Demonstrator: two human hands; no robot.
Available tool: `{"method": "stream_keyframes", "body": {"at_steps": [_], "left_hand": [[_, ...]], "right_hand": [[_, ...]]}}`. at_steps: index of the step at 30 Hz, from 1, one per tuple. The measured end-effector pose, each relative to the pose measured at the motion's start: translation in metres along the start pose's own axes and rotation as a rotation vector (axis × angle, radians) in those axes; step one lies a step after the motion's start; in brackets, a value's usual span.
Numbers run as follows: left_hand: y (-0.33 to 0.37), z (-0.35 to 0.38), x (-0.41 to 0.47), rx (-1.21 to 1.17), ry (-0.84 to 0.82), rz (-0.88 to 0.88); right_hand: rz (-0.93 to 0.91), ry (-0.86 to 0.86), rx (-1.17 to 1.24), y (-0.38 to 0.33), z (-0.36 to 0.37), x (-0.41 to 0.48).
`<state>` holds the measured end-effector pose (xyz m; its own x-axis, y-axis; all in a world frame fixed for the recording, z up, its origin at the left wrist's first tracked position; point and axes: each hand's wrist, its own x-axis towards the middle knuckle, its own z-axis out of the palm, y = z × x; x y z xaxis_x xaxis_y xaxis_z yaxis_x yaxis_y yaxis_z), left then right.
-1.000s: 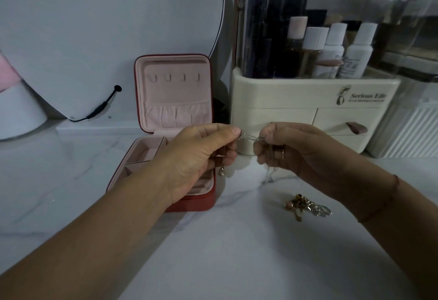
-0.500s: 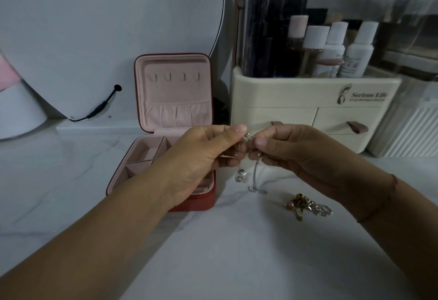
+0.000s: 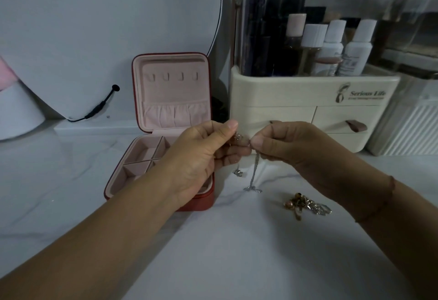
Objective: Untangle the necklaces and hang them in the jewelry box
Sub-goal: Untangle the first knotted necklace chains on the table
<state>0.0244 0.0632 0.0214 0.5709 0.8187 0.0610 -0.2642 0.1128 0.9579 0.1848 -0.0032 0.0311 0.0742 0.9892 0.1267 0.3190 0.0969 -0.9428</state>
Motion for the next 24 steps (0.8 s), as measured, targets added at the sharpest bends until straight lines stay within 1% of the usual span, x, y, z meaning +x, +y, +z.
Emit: {"method": "stream_keyframes", "body": {"at_steps": [7,11,14,19,24], "left_hand": [[0.0013,-0.0018,-0.001,0.048,-0.033,-0.027],[0.0039,-0.0021,-0.0043,0.172,-0.08,-0.039],[0.0036,-0.0019,-0.0063,0.257,-0.1,-0.006],[0.0032,-0.0009,-0.007,0.346,-0.069,0.0],[0.0036,-0.0012,-0.0062,0.355,-0.117,-0.022]], "right_hand": [[0.079,-0.084,0.226,0.0009,-0.002,0.0006],[0.12,-0.114,0.319,0.0009,-0.0032,0.0012],[0.126,-0.114,0.334,0.001,-0.003,0.0016],[0.112,-0.082,0.34,0.0026,-0.0039,0.0035],[0.109,-0.142,0.381,0.0073,-0.0021,0.0048]]}}
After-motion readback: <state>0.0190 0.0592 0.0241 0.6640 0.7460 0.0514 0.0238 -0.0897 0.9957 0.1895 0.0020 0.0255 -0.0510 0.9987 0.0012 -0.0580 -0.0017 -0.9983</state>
